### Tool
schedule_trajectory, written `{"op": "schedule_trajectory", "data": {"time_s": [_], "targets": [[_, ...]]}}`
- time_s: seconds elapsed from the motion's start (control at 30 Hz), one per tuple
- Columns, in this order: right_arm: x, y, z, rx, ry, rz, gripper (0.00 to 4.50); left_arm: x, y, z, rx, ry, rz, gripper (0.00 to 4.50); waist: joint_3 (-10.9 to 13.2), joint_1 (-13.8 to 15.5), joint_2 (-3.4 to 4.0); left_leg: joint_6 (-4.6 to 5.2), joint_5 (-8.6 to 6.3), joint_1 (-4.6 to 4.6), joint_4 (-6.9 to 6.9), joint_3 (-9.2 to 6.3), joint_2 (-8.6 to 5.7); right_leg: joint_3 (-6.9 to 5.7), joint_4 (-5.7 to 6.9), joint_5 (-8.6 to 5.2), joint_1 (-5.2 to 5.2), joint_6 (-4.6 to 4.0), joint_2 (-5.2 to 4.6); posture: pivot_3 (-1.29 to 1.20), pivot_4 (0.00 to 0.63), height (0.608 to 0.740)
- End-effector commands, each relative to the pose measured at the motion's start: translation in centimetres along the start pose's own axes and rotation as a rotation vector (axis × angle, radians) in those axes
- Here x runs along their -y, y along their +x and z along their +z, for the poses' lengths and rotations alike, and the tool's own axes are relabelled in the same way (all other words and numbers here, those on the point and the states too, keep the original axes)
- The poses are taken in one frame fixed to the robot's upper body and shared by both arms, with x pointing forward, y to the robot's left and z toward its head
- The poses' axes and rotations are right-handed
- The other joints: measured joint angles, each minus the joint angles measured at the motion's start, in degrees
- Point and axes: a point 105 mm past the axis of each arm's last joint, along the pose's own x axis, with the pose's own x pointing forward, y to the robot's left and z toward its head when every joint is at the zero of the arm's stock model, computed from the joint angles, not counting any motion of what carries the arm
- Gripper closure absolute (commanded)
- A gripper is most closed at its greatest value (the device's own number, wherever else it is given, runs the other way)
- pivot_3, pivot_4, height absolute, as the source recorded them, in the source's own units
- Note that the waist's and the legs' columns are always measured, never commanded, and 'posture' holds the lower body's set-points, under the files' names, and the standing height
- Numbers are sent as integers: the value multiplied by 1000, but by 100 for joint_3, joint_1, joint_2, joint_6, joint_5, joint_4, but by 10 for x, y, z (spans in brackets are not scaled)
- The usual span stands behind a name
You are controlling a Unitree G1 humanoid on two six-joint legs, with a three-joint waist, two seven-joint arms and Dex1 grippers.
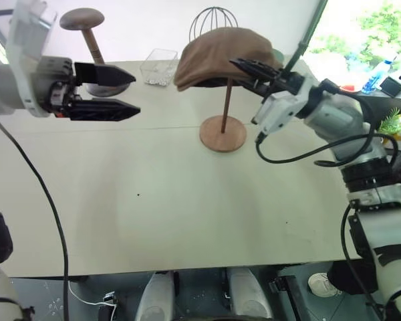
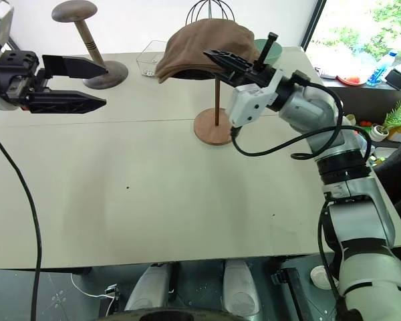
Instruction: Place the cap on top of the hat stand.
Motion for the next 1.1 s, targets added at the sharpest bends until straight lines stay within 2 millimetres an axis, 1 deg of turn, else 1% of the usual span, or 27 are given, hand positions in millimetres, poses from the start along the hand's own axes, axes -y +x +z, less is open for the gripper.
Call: {"op": "schedule_trajectory", "data": {"time_s": [0.03, 0.1, 0.2, 0.27, 0.33, 0.43, 0.47, 0.5, 0.53, 0.67, 0.77, 0.93, 1.03, 1.1], "targets": [[11, -8, 2, 71, -70, -23, 4435, 4, -7, 11, 13, 38, 25, 321, 0, 0, 0, 0, 0, 0, 0, 1, 0, 2, 0, 0, 0, 0, 0, 0, 150, 740], [8, -12, 0, 83, -76, -11, 4435, 4, -7, 11, 13, 35, 28, 321, 0, 0, 0, 0, 0, 0, 0, 3, 0, 4, 1, 0, -1, 0, 1, 0, 150, 740], [-5, -20, -6, 69, -66, 43, 4435, 3, -6, 12, 11, 33, 27, 321, 0, 0, 0, 0, 0, 2, 1, 4, 0, 8, 2, 1, -1, 0, 2, 0, 150, 740], [-10, -24, -8, 70, -61, 62, 4435, 3, -5, 13, 11, 30, 23, 321, 0, 0, 0, 0, 0, 3, 2, 5, 0, 11, 3, 1, -1, 0, 3, 0, 150, 740], [-10, -25, -10, 61, -57, 65, 4435, 4, -4, 14, 6, 33, 16, 321, 0, -1, 0, -1, 0, 4, 2, 7, 0, 15, 3, 1, -1, 0, 4, 0, 150, 740], [-5, -25, -16, 31, -34, 41, 4435, 4, -3, 14, 5, 40, 9, 321, 0, -2, 0, -1, 0, 5, 2, 12, 0, 23, 4, 1, -2, 0, 5, 0, 150, 740], [-3, -25, -18, 20, -21, 29, 4078, 4, -2, 15, 8, 42, 10, 321, 0, -2, 0, -1, 0, 6, 2, 13, 0, 24, 4, 1, -1, 0, 5, 0, 150, 740], [-2, -24, -20, 13, -13, 22, 3621, 3, -2, 16, 10, 44, 10, 321, 0, -1, 0, -1, 0, 7, 1, 15, 0, 28, 4, 1, -1, 0, 6, 0, 150, 740], [0, -24, -21, 7, -9, 17, 3304, 3, -2, 16, 12, 45, 11, 321, 0, -1, 0, -1, 0, 8, 2, 15, 0, 29, 4, 1, -1, 0, 6, 0, 150, 740], [-3, -28, -22, -19, -31, 55, 1267, -1, -2, 18, 23, 51, 22, 321, 0, 1, 0, -1, 0, 8, 2, 19, 0, 34, 5, 1, -1, 0, 7, 0, 150, 740], [-10, -36, -15, -5, -83, 116, 1267, -4, -3, 20, 33, 54, 30, 321, 0, 11, 0, -1, 0, 8, 1, 19, 0, 35, 5, 1, -3, 1, 8, 0, 150, 740], [-16, -61, -12, -80, -49, 170, 1267, -5, -4, 17, 32, 49, 34, 321, 1, 16, 1, -1, 0, 6, 5, 22, -1, 41, 4, 1, -2, 2, 9, 0, 150, 740], [-12, -82, -6, -159, 51, 227, 1267, -6, -8, 15, 31, 47, 56, 321, 2, 31, 3, 0, 0, 7, 7, 25, -2, 48, 7, 1, -2, 2, 9, 0, 150, 740], [-8, -94, -3, -224, 168, 290, 1267, -9, -11, 15, 36, 49, 79, 321, 2, 27, 3, 0, 0, 7, 8, 25, -2, 49, 7, 1, -1, 2, 9, 0, 150, 740]]}}
